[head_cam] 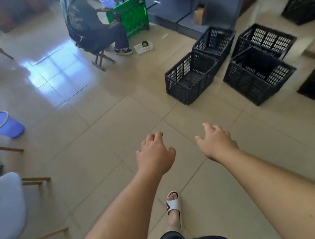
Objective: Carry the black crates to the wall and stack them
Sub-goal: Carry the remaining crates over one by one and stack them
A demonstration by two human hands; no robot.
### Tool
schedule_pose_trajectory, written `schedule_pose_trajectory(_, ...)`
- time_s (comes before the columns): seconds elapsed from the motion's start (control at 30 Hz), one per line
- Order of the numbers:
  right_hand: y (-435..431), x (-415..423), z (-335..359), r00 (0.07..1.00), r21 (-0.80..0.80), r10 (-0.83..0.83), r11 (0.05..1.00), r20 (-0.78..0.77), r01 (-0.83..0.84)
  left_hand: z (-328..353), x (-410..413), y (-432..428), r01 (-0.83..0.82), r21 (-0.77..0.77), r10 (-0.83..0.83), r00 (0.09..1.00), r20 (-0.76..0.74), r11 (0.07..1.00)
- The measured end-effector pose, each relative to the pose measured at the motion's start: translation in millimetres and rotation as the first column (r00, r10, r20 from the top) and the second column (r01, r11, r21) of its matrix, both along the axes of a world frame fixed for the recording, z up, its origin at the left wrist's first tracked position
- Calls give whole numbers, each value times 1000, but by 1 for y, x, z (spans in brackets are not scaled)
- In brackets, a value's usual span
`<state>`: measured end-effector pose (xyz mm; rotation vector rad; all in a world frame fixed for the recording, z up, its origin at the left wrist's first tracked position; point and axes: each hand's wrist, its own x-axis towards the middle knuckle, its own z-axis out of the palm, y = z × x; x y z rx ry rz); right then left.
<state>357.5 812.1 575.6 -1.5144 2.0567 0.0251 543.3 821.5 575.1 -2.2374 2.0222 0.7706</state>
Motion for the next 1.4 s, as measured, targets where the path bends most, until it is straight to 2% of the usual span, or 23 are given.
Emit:
schedule_pose_trajectory(0.27,-110,-76,19,950,-3,-313,950,-14,313,8,-71,-159,212,19,-211,975,-65,977)
schedule_pose_trajectory(0.6,-192,-206,7,843,-10,-538,843,-6,538,8,-205,-292,409,9,-408,912,-35,913)
schedule_pose_trajectory(0.93,-312,-356,11,840,-16,-543,839,12,543,18,-352,-407,369,-21,-369,928,-41,929)
schedule_pose_trajectory(1.17,-407,-411,2,858,-13,-513,858,31,514,12,-404,-501,341,15,-340,939,-40,940)
schedule_pose_trajectory(1.4,-531,-455,-12,837,-19,-547,837,-10,547,-5,-444,-640,361,43,-358,932,-59,932)
